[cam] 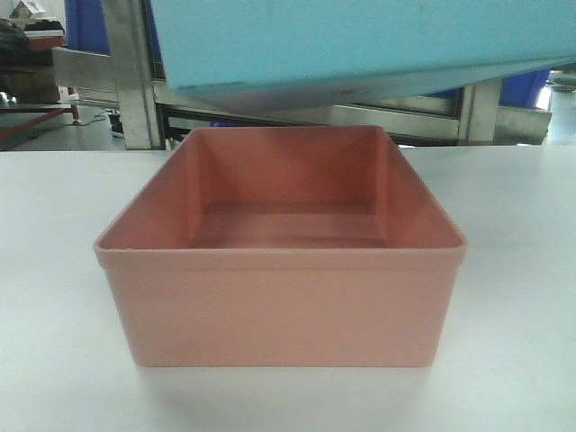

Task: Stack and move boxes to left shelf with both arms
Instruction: 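Lower the light-blue box into the pink box, open the right gripper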

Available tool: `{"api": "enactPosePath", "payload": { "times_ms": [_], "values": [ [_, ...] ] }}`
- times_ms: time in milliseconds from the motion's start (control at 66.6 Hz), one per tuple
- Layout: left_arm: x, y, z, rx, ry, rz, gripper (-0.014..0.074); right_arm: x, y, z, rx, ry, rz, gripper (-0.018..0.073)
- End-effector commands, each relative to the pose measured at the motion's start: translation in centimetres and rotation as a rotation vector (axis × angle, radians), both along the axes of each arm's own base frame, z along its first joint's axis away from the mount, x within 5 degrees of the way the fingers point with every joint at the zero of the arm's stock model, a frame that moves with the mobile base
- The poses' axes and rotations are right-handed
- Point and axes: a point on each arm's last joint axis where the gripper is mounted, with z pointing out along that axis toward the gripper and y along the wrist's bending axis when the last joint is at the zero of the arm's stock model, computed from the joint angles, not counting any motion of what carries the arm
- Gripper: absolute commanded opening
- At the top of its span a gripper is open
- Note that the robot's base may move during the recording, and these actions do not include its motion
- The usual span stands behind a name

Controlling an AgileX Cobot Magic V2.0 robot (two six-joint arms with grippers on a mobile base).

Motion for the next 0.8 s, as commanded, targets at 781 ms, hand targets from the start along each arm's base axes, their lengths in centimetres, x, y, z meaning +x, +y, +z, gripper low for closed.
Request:
{"api": "enactPosePath", "payload": {
  "times_ms": [781],
  "values": [
    [0.2,-0.2,1.8,-0.046,-0.109,-0.01,-0.0009,4.7,6.0,-2.2,0.124,-0.317,0.141,0.0057]
  ]
}}
